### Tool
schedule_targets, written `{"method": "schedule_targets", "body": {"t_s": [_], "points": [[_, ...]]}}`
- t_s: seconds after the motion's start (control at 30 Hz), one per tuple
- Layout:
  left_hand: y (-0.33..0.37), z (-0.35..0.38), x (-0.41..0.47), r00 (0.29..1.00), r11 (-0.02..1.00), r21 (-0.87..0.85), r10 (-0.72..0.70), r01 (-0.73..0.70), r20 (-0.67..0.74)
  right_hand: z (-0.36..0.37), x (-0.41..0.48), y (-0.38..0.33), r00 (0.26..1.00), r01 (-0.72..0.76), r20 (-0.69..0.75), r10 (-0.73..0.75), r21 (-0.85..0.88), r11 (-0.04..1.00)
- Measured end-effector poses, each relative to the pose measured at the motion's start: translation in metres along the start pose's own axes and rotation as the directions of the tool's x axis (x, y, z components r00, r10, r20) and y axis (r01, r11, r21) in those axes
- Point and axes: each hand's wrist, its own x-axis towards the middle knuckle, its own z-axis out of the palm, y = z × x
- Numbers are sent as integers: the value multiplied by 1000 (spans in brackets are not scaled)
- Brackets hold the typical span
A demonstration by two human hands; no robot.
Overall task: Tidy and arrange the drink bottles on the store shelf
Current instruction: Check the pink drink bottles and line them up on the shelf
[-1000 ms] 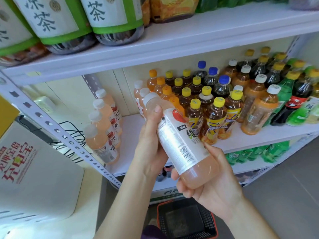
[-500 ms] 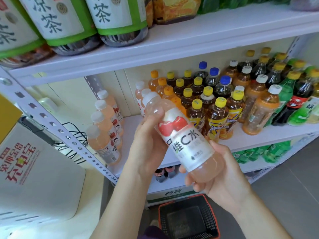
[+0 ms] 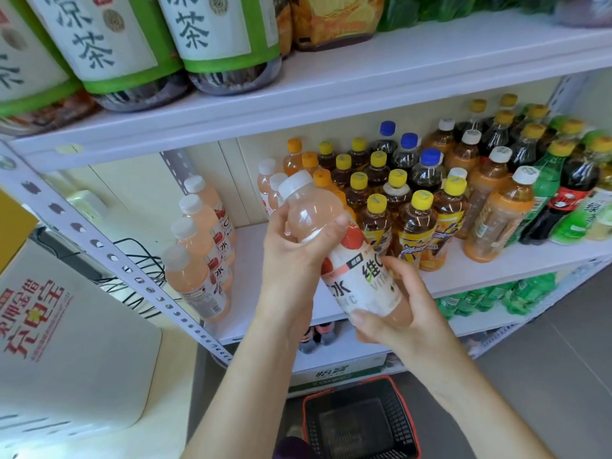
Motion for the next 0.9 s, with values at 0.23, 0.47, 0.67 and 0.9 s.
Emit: {"method": "schedule_targets", "body": {"t_s": [0.23, 0.47, 0.67, 0.9], "points": [[9, -7, 10, 981, 966, -200, -140, 165, 134, -3, -4, -13, 951, -285, 264, 163, 535, 795], [9, -4, 11, 984, 978, -144, -135, 152, 119, -7, 0, -2, 883, -418, 454, 123, 638, 647], [8, -4, 13, 995, 996, -58, -57, 62, 76, -11, 5, 5, 958, -195, 276, 72, 448, 873], [7, 0, 17, 999, 1000, -18, -18, 18, -27, -7, 5, 8, 999, -14, 47, 8, 114, 993]]}}
